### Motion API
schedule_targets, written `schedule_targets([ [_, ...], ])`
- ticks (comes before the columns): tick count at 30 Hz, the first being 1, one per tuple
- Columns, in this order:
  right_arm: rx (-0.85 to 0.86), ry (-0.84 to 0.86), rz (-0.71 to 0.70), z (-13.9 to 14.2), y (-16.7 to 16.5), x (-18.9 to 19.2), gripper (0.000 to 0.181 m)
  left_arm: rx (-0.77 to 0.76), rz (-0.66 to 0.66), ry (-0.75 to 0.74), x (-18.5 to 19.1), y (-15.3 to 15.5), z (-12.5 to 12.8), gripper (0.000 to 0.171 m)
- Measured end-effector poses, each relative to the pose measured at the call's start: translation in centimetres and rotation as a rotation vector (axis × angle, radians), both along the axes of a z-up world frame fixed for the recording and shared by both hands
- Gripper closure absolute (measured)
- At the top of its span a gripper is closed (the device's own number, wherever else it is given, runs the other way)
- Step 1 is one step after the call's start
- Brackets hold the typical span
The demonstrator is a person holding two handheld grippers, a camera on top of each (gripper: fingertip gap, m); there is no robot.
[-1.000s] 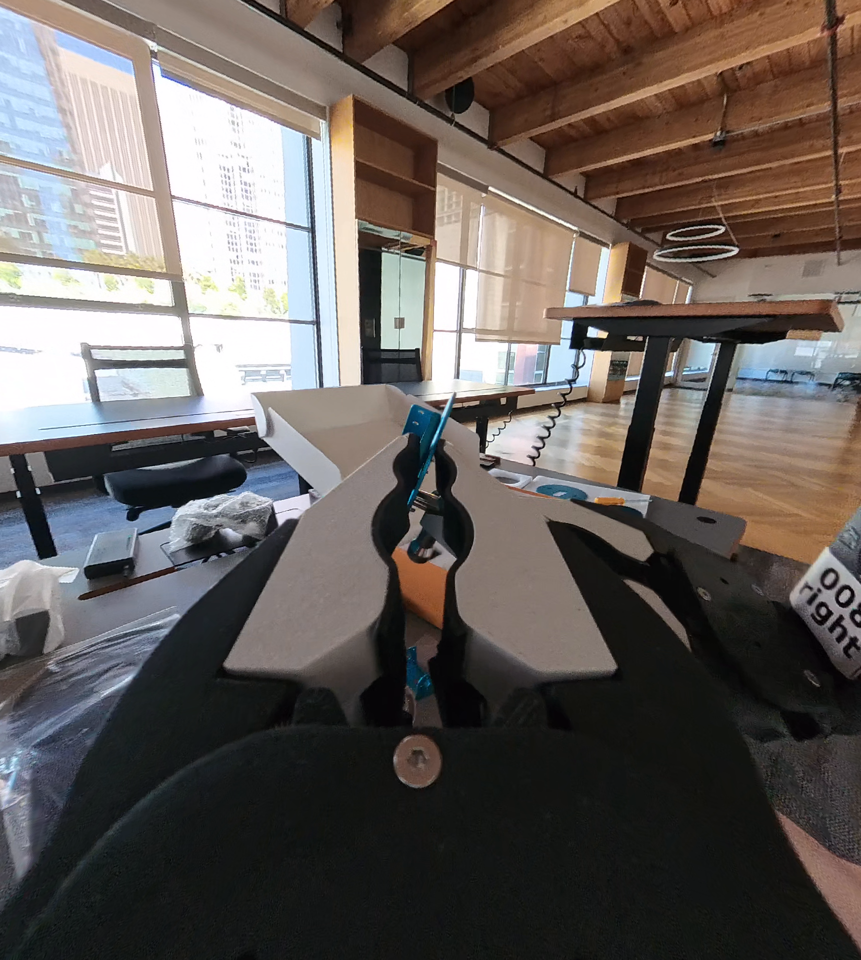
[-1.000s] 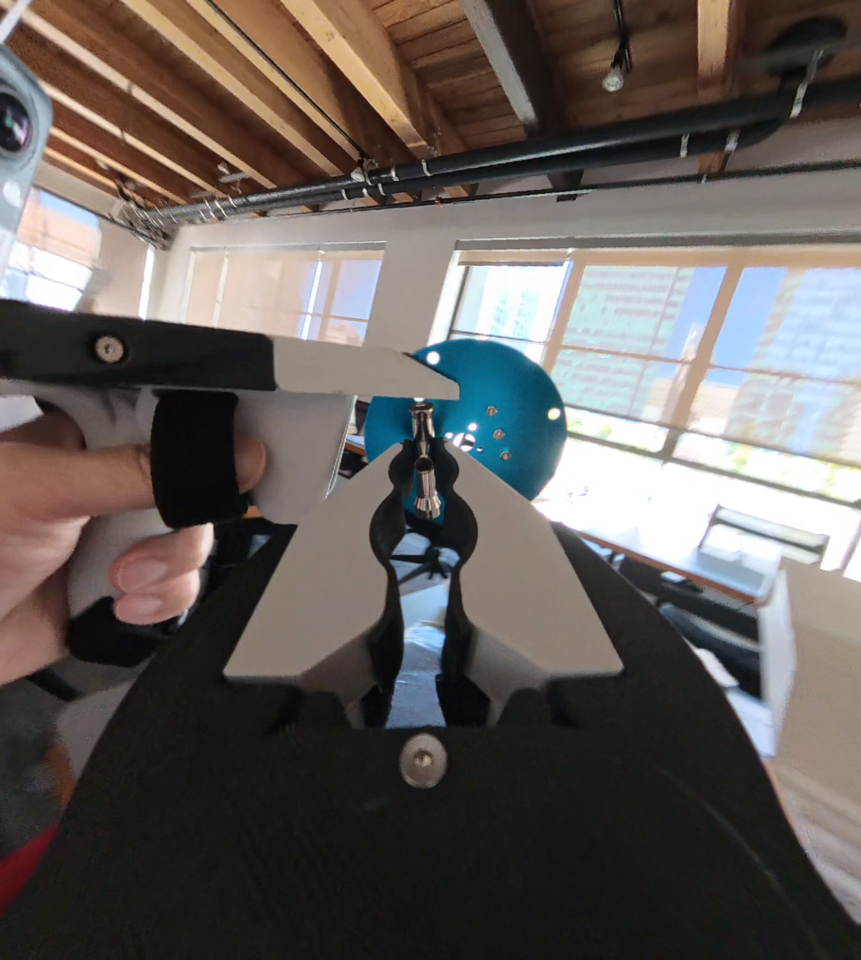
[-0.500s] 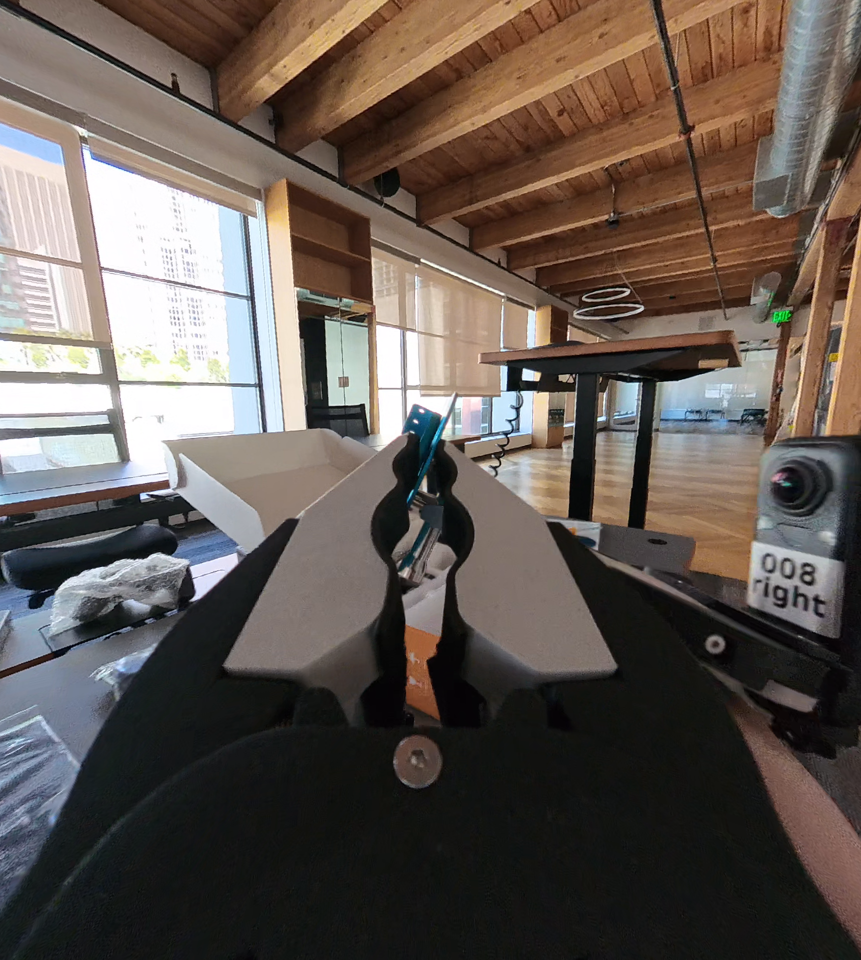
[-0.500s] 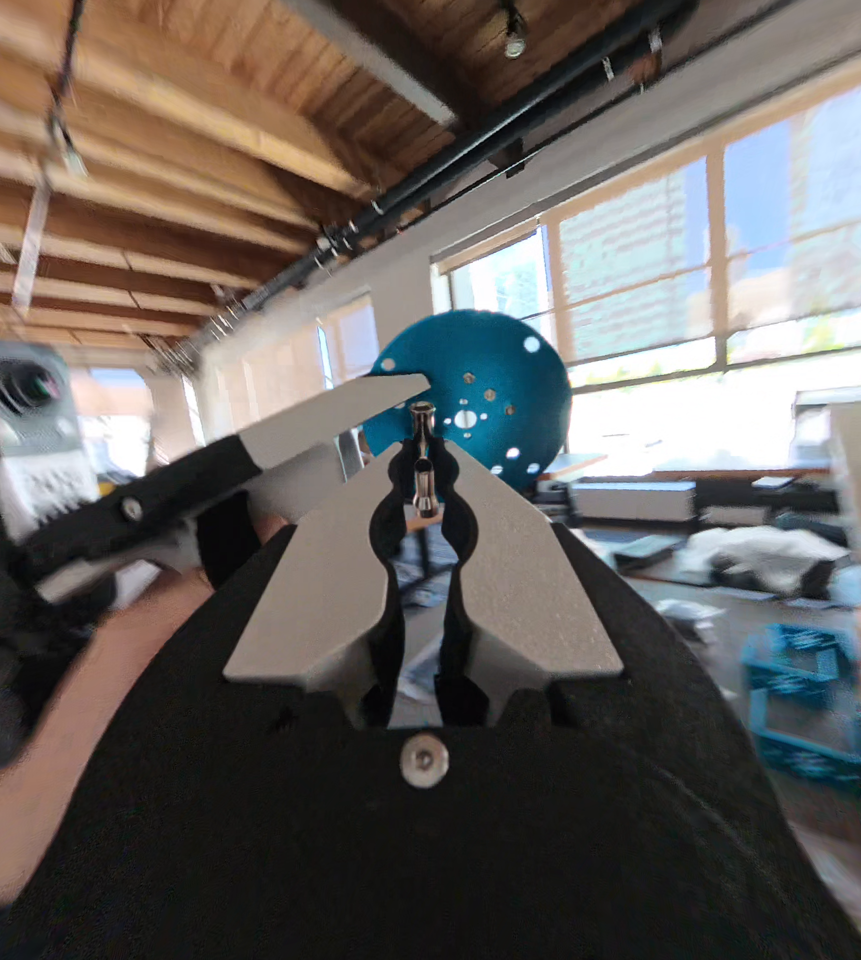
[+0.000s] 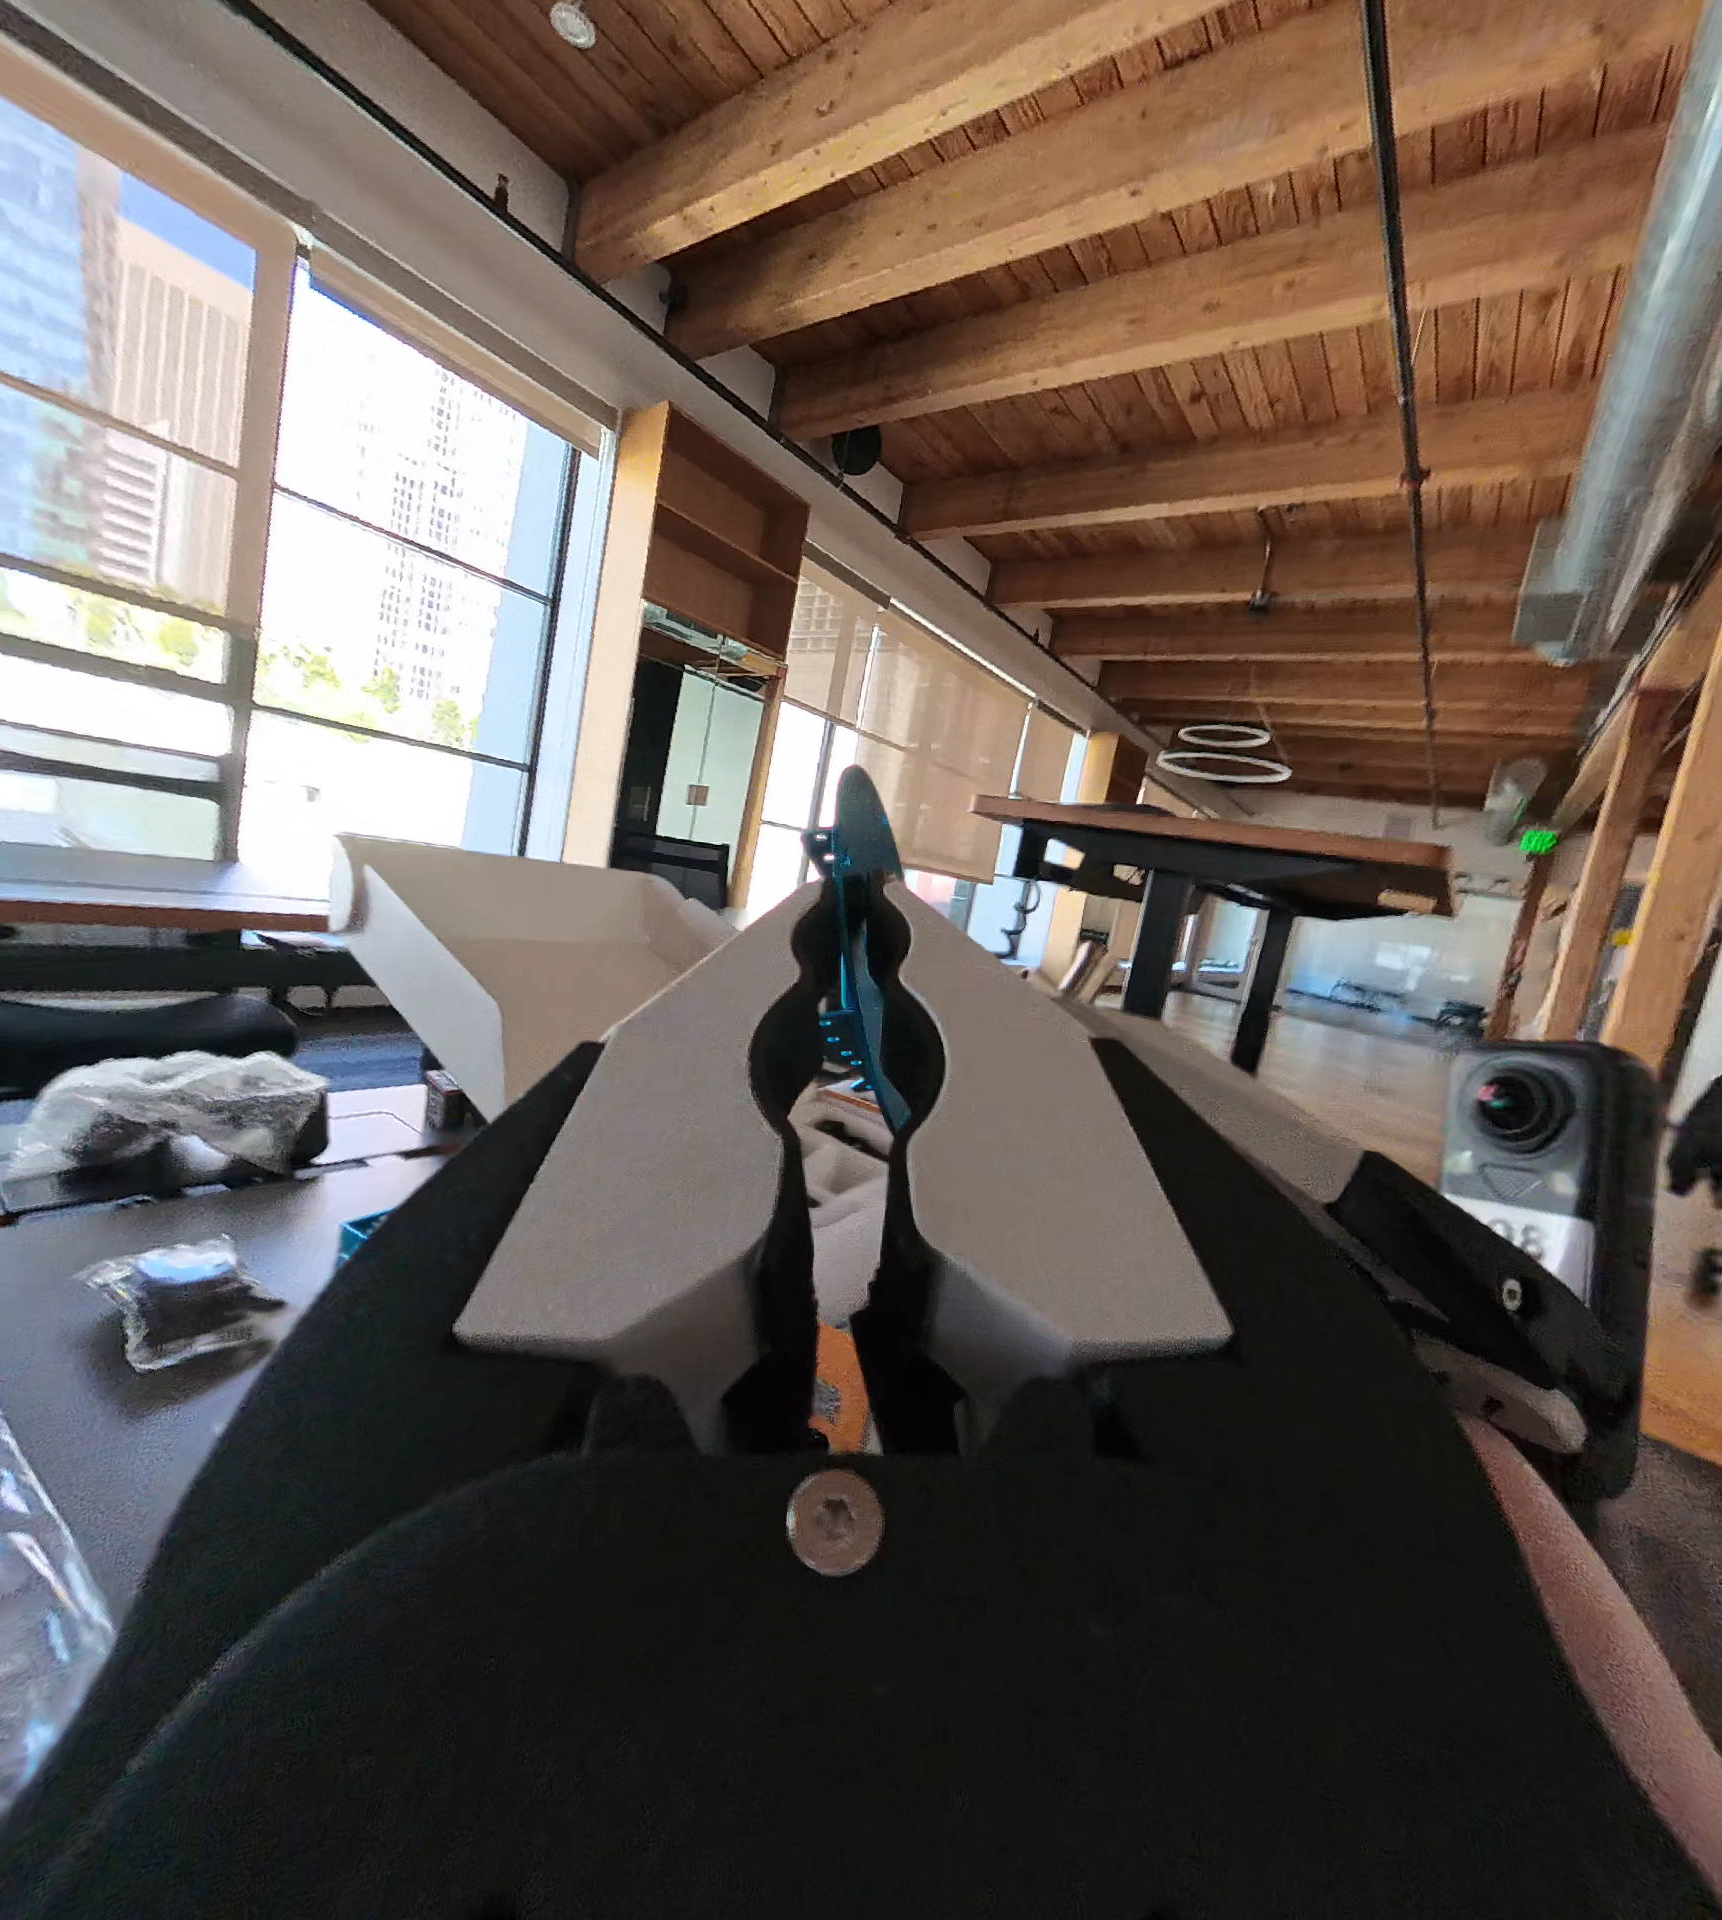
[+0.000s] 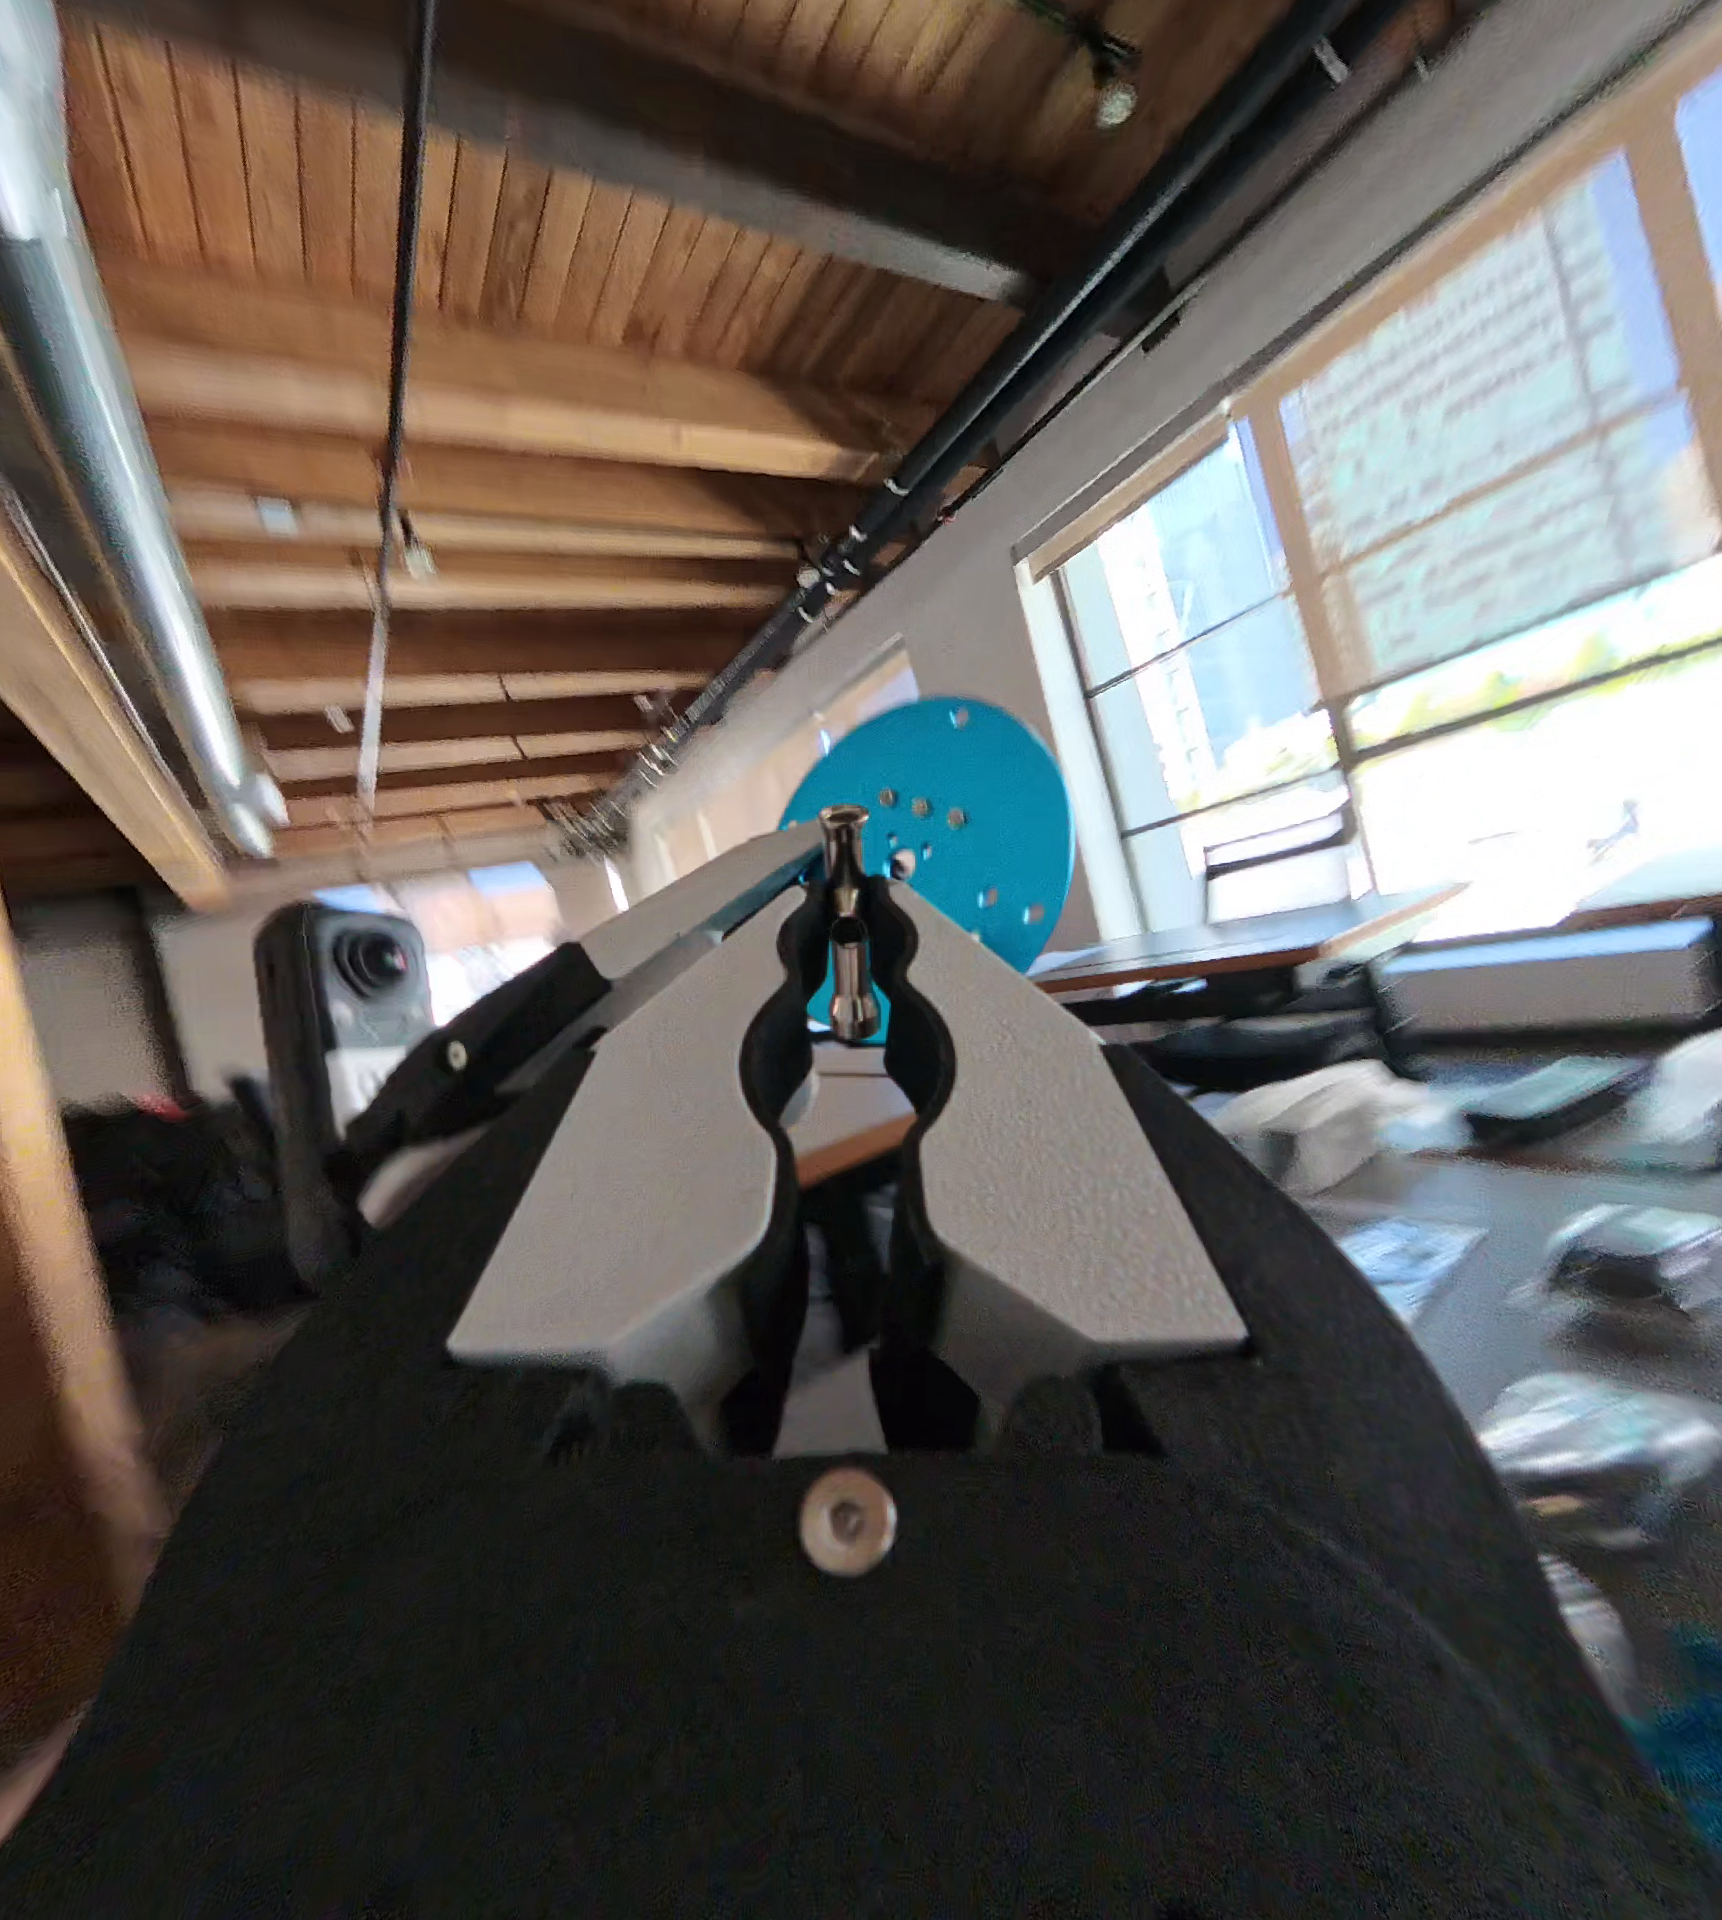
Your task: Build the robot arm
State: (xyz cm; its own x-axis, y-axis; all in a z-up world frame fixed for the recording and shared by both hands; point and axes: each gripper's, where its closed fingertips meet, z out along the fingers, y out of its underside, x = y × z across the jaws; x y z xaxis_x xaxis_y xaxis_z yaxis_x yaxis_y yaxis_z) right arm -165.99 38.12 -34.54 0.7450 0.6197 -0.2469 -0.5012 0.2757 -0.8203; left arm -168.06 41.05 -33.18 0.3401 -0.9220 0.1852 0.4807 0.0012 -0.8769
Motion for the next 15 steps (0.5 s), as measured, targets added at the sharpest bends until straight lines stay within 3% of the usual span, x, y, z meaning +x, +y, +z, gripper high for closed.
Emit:
schedule_targets([
  [3,0.151,-0.519,-0.165,1.5,-1.7,-1.3,0.175,-0.031,-0.032,0.001,-1.5,-0.5,0.1,0.169],
  [5,0.196,-0.844,-0.258,1.4,-1.8,-2.3,0.175,0.031,0.009,0.026,-2.6,-1.5,0.6,0.171],
  [7,0.243,-1.062,-0.315,1.3,-1.9,-3.1,0.175,0.114,0.085,0.076,-3.6,-2.4,1.2,0.17],
  [9,0.331,-1.157,-0.394,2.3,-2.4,-3.8,0.176,0.197,0.142,0.111,-4.2,-3.7,2.0,0.169],
  [11,0.442,-1.239,-0.364,2.2,-3.6,-5.9,0.176,0.286,0.187,0.137,-4.5,-5.0,2.8,0.17],
  [15,0.584,-1.413,-0.589,2.6,-4.2,-6.7,0.174,0.42,0.239,0.152,-5.2,-7.2,3.9,0.17],
])
